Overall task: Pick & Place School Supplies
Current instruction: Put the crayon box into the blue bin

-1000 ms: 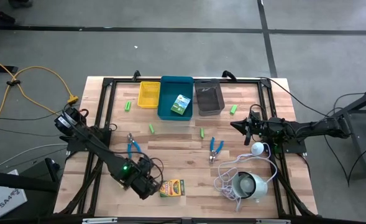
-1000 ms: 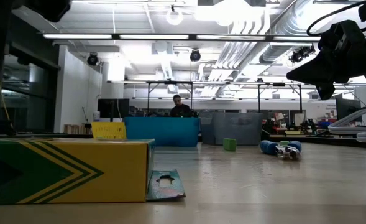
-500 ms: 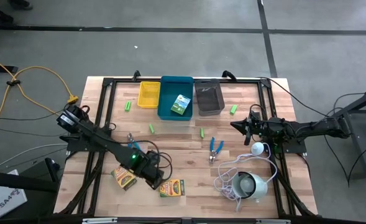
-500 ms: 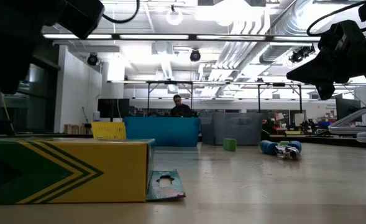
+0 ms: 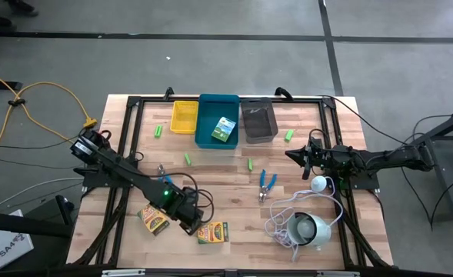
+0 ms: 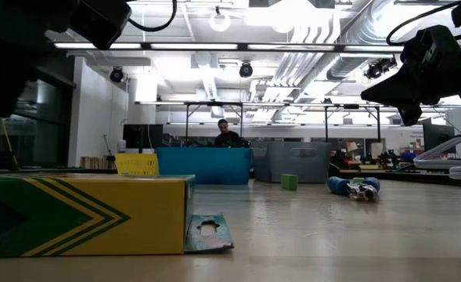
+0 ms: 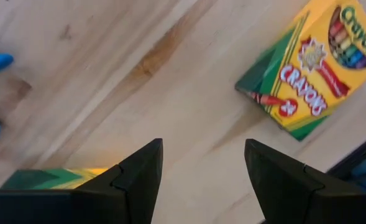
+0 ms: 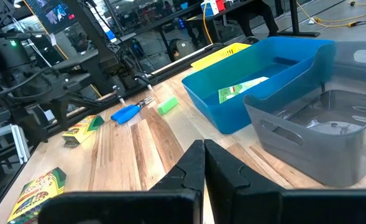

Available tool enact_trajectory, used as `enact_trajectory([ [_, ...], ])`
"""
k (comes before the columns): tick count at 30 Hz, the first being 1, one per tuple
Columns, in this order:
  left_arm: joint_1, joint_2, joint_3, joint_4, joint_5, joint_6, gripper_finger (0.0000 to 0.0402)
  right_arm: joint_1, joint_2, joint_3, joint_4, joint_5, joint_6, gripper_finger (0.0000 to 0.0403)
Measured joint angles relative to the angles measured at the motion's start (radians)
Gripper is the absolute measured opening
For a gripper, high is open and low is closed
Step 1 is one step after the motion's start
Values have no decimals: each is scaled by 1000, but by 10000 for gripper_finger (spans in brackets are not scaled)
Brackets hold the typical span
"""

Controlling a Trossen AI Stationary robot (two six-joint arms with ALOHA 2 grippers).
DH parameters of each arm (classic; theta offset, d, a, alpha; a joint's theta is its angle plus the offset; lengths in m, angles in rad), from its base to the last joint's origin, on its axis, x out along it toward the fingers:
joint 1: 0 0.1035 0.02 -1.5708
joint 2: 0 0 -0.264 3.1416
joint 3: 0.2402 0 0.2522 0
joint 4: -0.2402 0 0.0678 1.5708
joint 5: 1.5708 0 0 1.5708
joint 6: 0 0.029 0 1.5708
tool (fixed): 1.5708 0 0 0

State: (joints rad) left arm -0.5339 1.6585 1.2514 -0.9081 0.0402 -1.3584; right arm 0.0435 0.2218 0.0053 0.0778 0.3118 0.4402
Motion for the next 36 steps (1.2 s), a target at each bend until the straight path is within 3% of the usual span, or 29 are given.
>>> enact_trajectory([
  [14, -9, 0, 4, -6, 68, -13, 220, 0, 0, 0, 0, 0, 0, 3],
  [19, -37, 0, 44, -15, 67, -92, 220, 0, 0, 0, 0, 0, 0, 3],
  [26, -85, 0, 56, -158, 121, -217, 220, 0, 0, 0, 0, 0, 0, 3],
  [36, -109, 25, 58, -140, 137, -286, 220, 0, 0, 0, 0, 0, 0, 3],
])
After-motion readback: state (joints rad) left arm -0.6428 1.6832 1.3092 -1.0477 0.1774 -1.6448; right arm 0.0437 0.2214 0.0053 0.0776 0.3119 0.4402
